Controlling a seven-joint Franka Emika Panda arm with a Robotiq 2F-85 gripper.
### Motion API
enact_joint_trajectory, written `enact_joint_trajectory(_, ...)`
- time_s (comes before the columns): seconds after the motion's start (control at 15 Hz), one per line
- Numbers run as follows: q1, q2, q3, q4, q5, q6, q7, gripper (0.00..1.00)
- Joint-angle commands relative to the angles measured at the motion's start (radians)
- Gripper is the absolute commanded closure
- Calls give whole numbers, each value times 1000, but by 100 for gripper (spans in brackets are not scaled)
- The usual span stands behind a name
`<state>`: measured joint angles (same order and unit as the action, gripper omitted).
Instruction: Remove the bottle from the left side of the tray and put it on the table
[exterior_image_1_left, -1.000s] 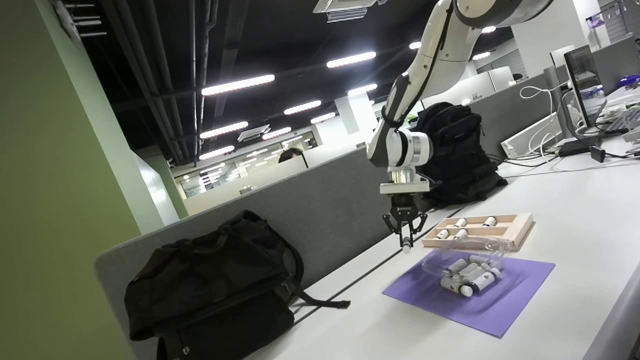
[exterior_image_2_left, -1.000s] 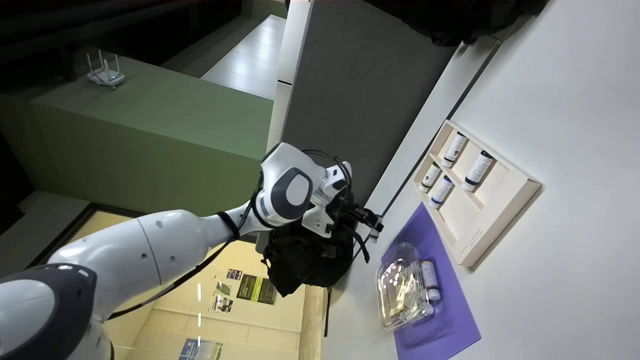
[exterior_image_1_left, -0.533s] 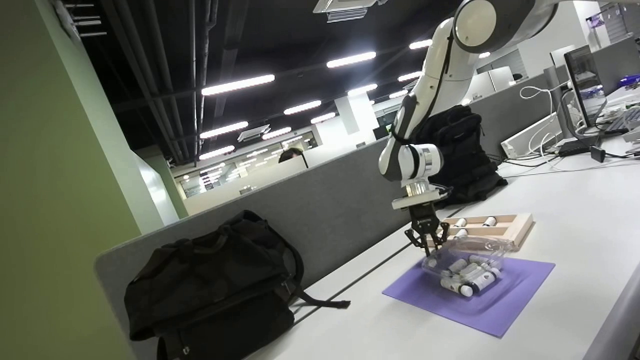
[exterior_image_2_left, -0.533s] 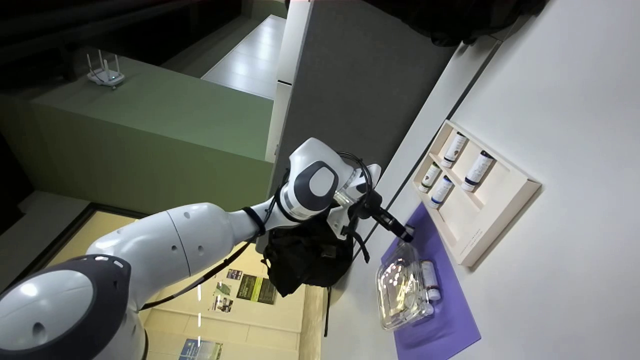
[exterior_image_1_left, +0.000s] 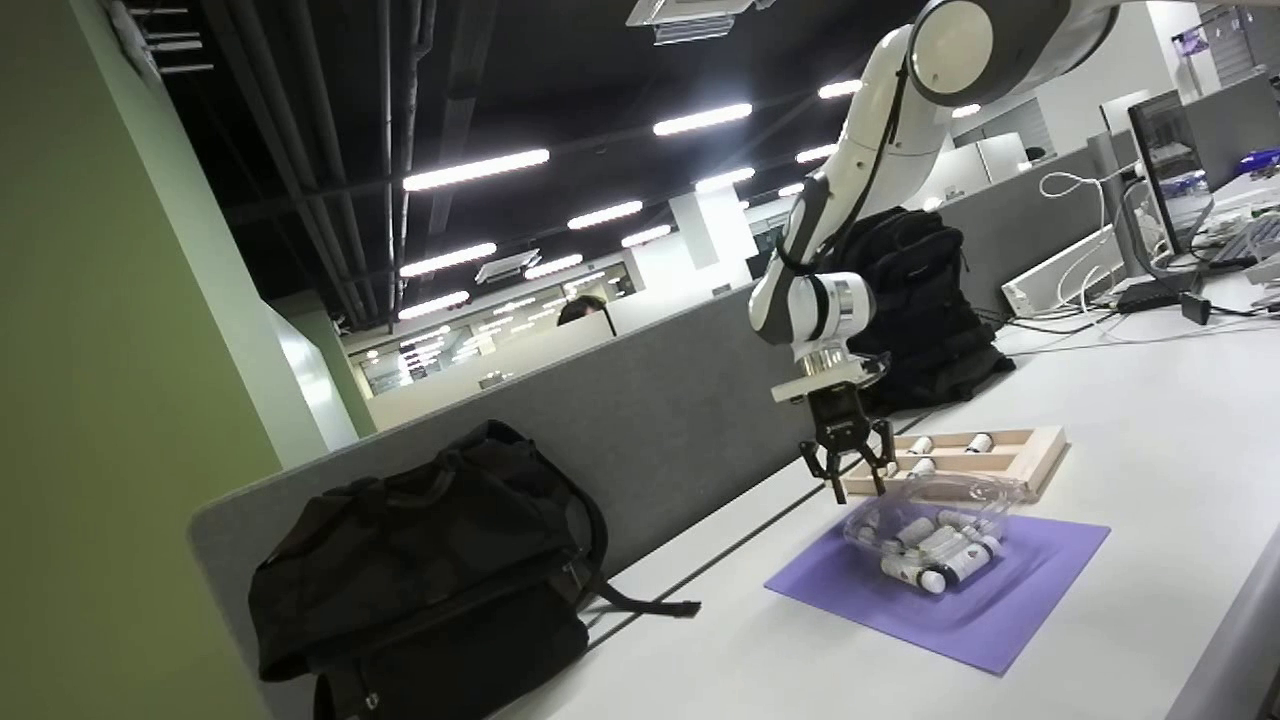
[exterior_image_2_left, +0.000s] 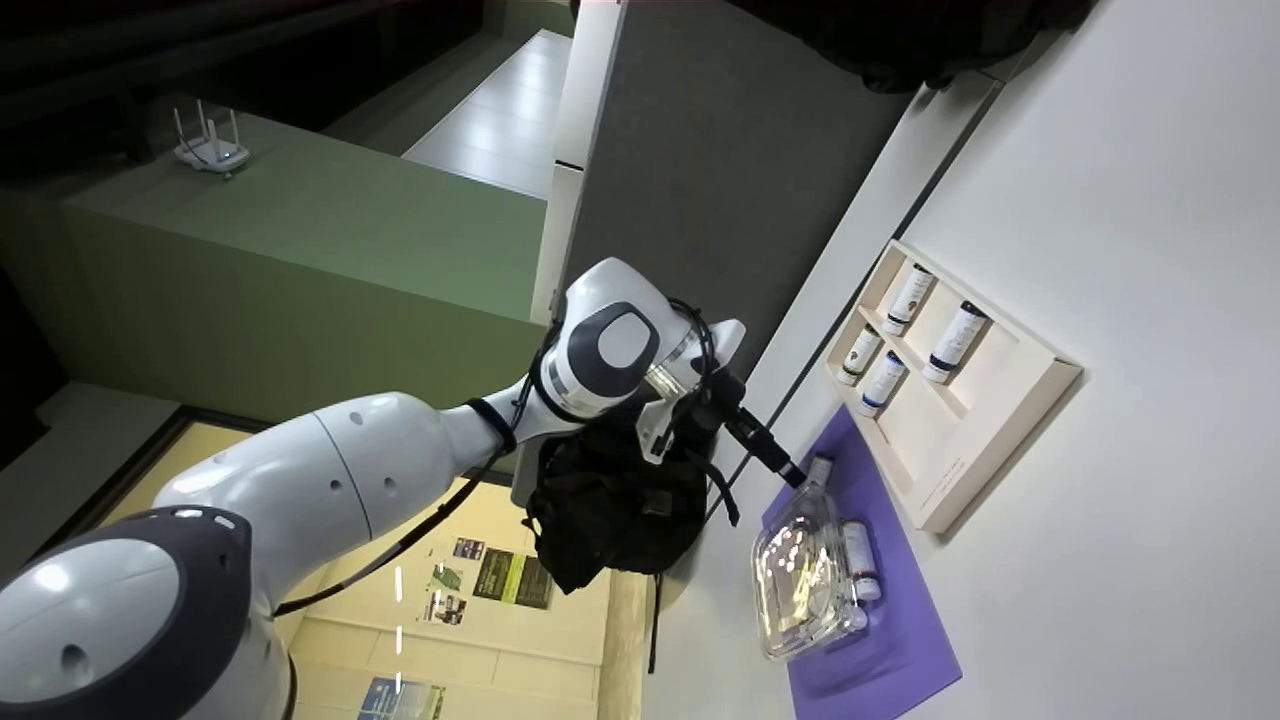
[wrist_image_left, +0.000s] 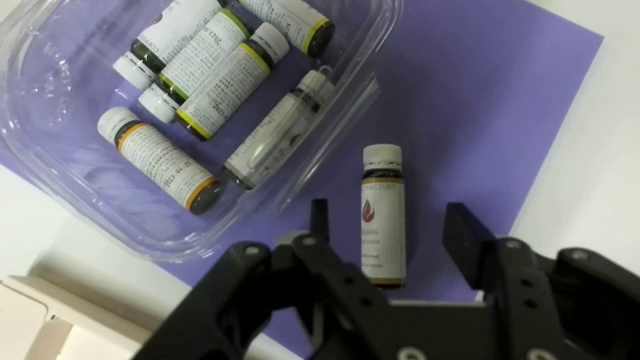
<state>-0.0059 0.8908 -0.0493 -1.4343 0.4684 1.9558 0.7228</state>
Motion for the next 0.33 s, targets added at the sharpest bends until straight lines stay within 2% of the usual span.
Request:
enact_joint_trajectory(0.0,-9,-7,5,42,-18,-61,46,3)
enact_joint_trajectory(0.13,-14,-41,13,19,-10,-50,9,0)
enact_joint_trajectory(0.2,-11,-7,13,23,-10,-27,5,0)
enact_joint_trajectory(0.27,-10,-11,14,23,-10,-26,5,4)
